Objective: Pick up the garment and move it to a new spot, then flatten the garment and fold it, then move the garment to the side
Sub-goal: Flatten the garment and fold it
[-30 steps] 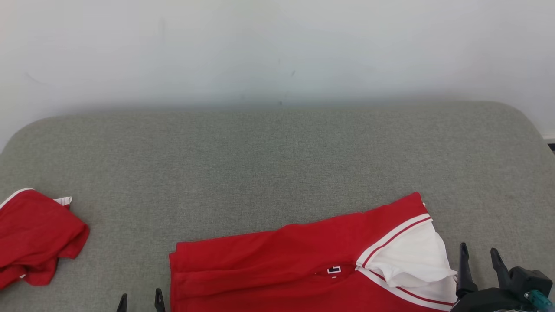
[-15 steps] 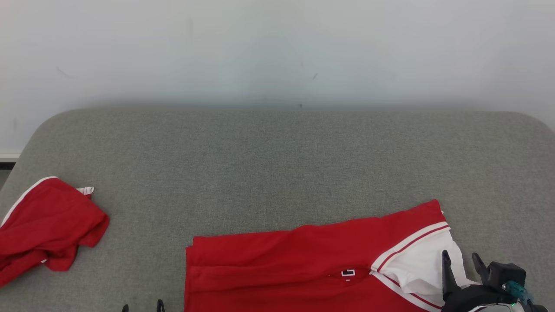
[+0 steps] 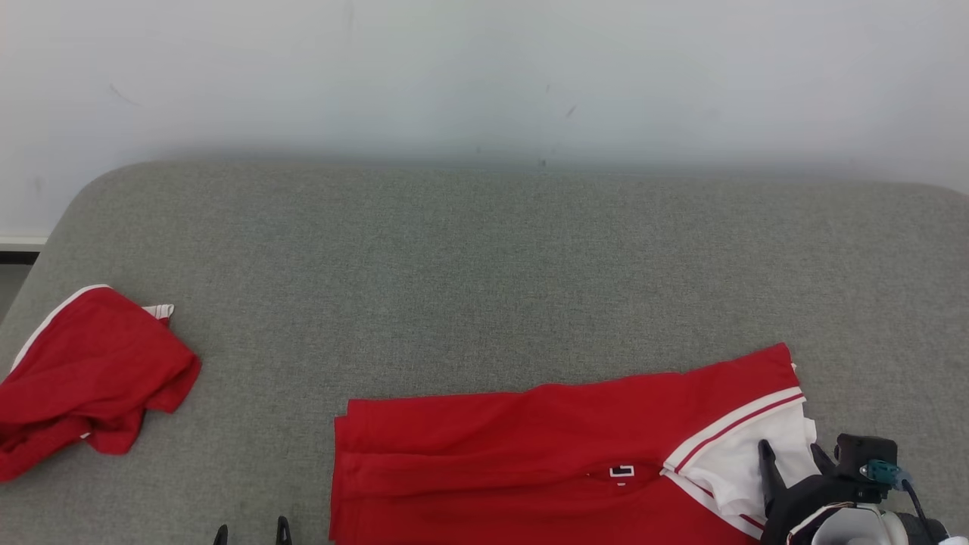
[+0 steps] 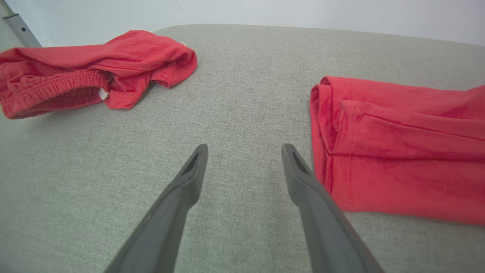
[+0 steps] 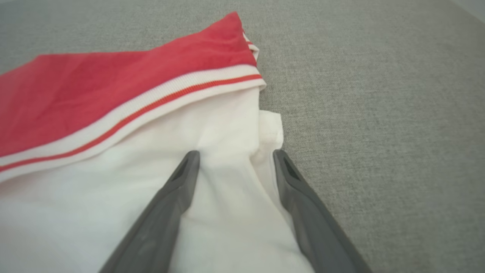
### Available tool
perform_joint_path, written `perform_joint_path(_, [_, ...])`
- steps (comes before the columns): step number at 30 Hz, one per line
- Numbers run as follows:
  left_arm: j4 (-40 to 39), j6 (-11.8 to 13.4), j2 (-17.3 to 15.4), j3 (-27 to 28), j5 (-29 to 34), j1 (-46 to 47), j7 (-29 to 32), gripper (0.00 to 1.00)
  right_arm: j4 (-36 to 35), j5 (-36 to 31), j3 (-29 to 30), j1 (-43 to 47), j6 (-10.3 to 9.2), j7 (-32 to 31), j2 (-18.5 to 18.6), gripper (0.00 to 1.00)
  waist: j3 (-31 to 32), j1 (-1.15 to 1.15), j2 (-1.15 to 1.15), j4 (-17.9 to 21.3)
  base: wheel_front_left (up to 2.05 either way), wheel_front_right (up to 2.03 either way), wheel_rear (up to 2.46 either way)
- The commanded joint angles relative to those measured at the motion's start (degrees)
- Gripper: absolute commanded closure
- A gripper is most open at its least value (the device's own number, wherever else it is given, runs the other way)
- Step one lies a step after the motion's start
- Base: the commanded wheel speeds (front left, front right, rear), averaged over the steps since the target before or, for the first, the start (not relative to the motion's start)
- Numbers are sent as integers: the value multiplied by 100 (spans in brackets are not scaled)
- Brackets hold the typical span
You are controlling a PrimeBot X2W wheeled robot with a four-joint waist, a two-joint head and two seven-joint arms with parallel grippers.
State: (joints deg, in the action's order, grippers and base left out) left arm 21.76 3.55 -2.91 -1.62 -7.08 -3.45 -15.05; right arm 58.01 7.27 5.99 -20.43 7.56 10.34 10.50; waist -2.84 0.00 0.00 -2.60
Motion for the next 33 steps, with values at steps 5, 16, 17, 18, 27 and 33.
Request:
perform_joint_path(5, [40,19,0,25,-61,31,-18,0,403,289,-468,116,4,-276,-214,0,7,0,0,5,0,0,0])
perform_joint_path(16, [104,24,1,33,-86,37,-18,0,564,877,-1062,36,-6,-196,-94,100,-23,0,0,23,0,0,0])
perform_joint_path(17, [104,27,2,28,-89,45,-18,0,563,911,-1068,-3,-8,-145,-76,100,-35,0,0,17,0,0,0])
perform_joint_path(18, [106,31,1,17,-100,56,-18,0,569,959,-1045,-40,-14,-84,-51,100,-49,0,0,10,0,0,0])
perform_joint_path(27, [74,46,1,-35,-139,94,-18,0,611,1001,-504,-293,-27,407,412,100,-82,0,0,-17,0,0,0])
perform_joint_path(33, [33,34,1,-59,-161,64,-18,0,273,740,159,-282,-18,483,559,100,-62,0,0,67,0,0,0])
